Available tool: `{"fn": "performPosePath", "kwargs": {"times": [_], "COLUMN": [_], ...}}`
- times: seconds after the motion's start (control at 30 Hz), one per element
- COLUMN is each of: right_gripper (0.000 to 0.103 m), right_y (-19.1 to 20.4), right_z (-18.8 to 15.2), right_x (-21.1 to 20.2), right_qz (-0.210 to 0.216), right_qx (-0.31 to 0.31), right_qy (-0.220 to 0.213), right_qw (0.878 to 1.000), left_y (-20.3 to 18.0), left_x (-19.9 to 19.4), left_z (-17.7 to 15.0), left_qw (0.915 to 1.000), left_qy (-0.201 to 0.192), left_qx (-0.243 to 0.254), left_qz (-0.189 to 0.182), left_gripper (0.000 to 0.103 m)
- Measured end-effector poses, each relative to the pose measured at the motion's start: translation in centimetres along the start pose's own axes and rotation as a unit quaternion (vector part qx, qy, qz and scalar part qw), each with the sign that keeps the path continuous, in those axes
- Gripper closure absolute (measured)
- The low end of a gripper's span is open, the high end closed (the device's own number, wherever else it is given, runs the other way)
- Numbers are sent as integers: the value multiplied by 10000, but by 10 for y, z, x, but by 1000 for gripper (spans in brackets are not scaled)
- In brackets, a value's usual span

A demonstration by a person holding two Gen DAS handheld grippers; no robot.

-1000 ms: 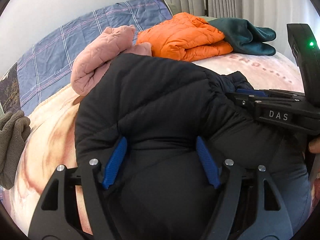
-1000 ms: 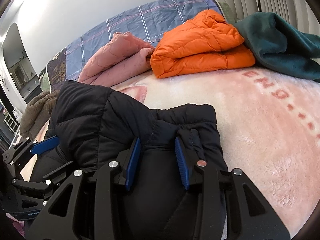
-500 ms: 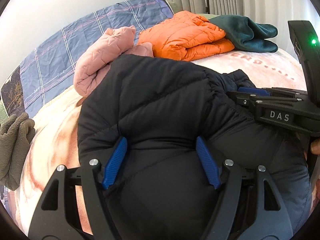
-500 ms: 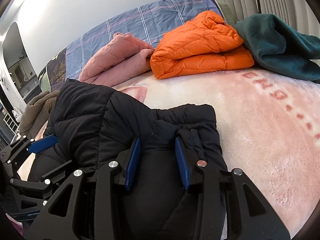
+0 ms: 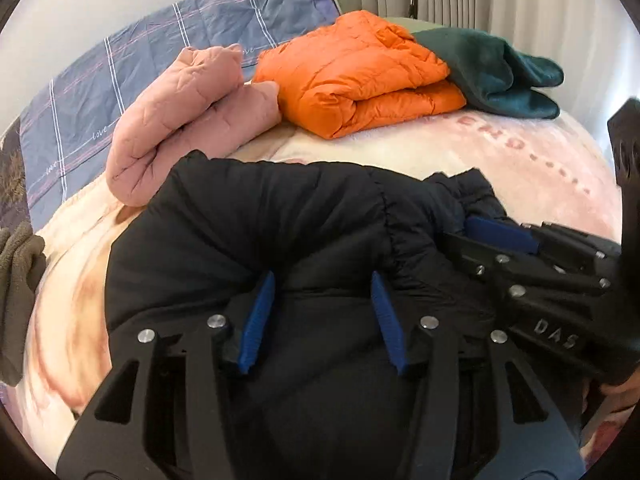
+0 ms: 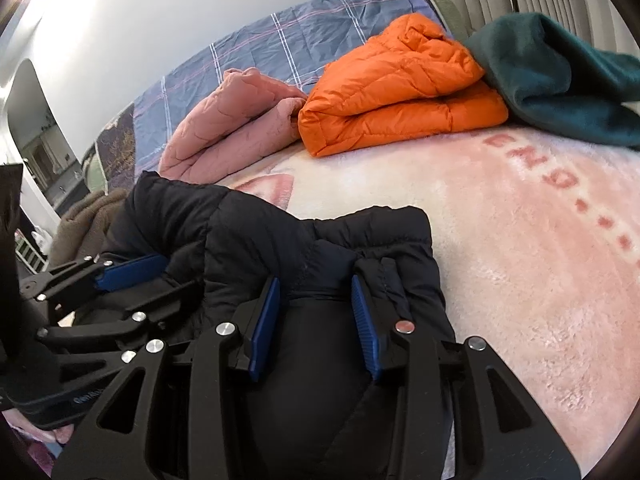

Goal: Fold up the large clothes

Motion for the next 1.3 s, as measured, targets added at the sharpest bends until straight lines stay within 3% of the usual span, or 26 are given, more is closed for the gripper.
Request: {"fn": "performPosePath", "kwargs": {"times": [0.17,0.2,0.23,0.3,0.43,0.6,0.7,0.8,0.93,1.0,1.07,1.13,1.23,1.3], "right_gripper": [38,22,16,16,16,16,16,17,47,52,53,53,52,51], "right_y": [-8,-16,-28,-39,-46,-41,-22,-13,-23,-25,-24,-21,-26,-24], "right_z": [6,7,8,4,-21,-18,-22,-32,-38,-41,-43,-45,-44,-46], "right_x": [-32,-44,-56,-62,-39,-28,-22,-19,-22,-25,-28,-28,-30,-29], "right_qz": [692,544,218,154,984,1591,2041,1911,1951,1956,1868,1813,1824,1835], "right_qx": [390,457,497,530,1120,1410,1330,1071,1396,1424,1332,1249,1244,1240], "right_qy": [-12,-133,-267,-200,677,914,1304,1462,1409,1329,1236,1190,1175,1161], "right_qw": [9968,9974,9982,9983,9865,9729,9611,9647,9605,9611,9655,9682,9682,9682], "left_y": [-4,-3,-3,-2,-4,-2,-2,-1,5,15,33,54,76,84], "left_x": [4,4,4,4,0,-1,-1,-2,-11,-25,-46,-63,-70,-66], "left_z": [-4,-4,-4,-3,-4,-5,-5,-5,-2,-1,-3,-14,-38,-62], "left_qw": [9994,9994,9995,9997,9997,9997,9997,9998,9994,9969,9924,9905,9886,9827], "left_qy": [-25,-30,-32,-39,-60,-89,-93,-102,-189,-330,-576,-698,-593,-373], "left_qx": [277,260,242,193,185,169,165,132,-125,-430,-792,-997,-1263,-1573], "left_qz": [225,207,192,134,146,133,132,81,-249,-578,-746,-637,-575,-900], "left_gripper": [51,51,51,51,51,51,51,51,46,37,27,18,12,9]}}
Point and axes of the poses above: each gripper's, at about its wrist camera, not at the fingertips, and x roughly the way its jaws point, y to its left, z to its top, the point moved 7 cm from there along x, roughly the way its jaws point, and after that the axes turned 3 degrees about -z, right-handed, at the moved point
